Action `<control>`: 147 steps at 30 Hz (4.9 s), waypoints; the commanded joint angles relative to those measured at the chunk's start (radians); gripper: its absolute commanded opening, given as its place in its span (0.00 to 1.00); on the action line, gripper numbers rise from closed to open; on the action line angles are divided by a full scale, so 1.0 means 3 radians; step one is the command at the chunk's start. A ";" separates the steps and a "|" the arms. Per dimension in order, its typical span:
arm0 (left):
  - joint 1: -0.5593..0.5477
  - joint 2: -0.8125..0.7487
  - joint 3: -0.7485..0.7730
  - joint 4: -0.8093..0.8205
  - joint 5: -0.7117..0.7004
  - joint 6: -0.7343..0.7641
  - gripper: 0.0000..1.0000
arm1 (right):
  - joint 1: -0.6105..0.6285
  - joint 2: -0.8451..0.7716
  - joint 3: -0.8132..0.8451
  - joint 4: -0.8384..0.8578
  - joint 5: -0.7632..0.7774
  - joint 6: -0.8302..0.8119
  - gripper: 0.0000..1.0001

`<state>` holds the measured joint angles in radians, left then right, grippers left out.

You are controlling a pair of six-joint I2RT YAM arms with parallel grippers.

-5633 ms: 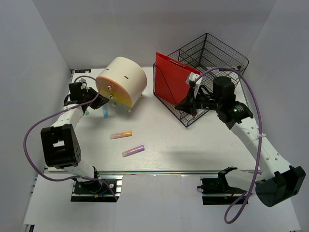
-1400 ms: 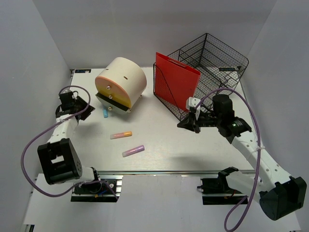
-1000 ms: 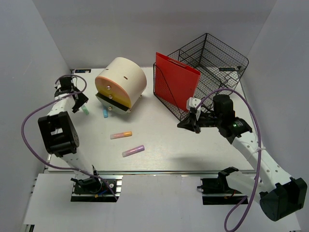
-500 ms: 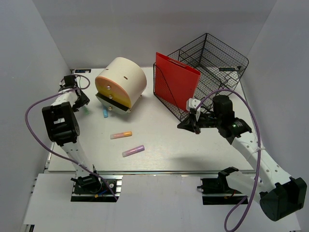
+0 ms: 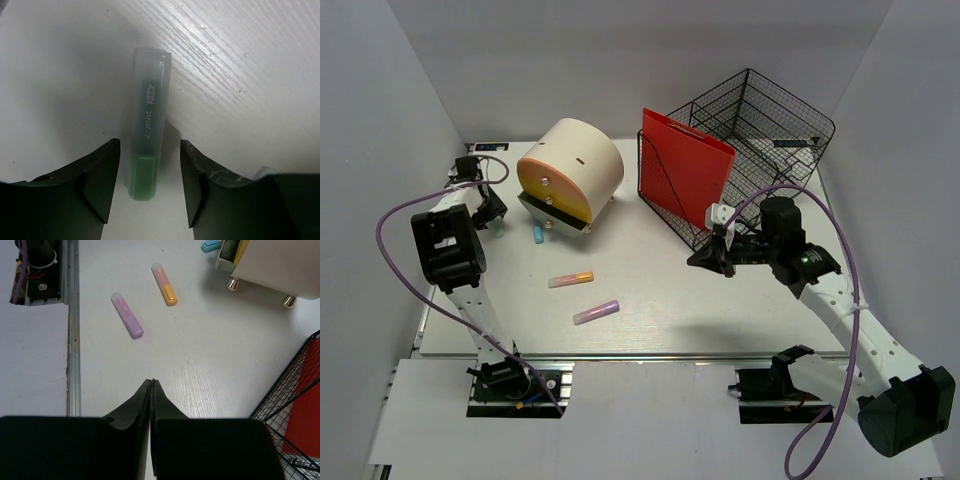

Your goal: Organize the desk

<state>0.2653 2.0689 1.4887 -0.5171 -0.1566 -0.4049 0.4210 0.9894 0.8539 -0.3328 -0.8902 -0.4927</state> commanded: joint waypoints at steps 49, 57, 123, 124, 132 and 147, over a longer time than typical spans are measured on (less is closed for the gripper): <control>-0.0025 -0.2284 -0.1526 0.0742 0.2030 -0.0900 0.08 | -0.0253 -0.0158 -0.0095 0.0179 -0.0177 0.0001 0.03; -0.0056 -0.2289 -0.1547 0.1027 0.2347 -0.1109 0.08 | -0.0283 -0.0102 -0.0101 0.0184 -0.0198 0.0016 0.03; -0.0209 -0.1788 -0.2789 0.3779 0.1841 -0.2751 0.12 | -0.0370 0.0041 -0.0096 0.0123 -0.0234 -0.0050 0.03; -0.0209 -0.1778 -0.2769 0.3789 0.1836 -0.2771 0.12 | -0.0375 0.0041 -0.0096 0.0112 -0.0234 -0.0055 0.04; -0.0209 -0.1676 -0.2702 0.3769 0.1826 -0.2782 0.16 | -0.0370 0.0046 -0.0096 0.0102 -0.0223 -0.0076 0.03; -0.0209 -0.1543 -0.2554 0.3662 0.1795 -0.2772 0.42 | -0.0381 0.0046 -0.0096 0.0087 -0.0229 -0.0086 0.03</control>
<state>0.2058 1.6157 0.6838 0.5770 0.3893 -1.2388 0.3134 1.0019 0.8207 -0.3119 -0.9424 -0.5056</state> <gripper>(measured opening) 0.410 0.035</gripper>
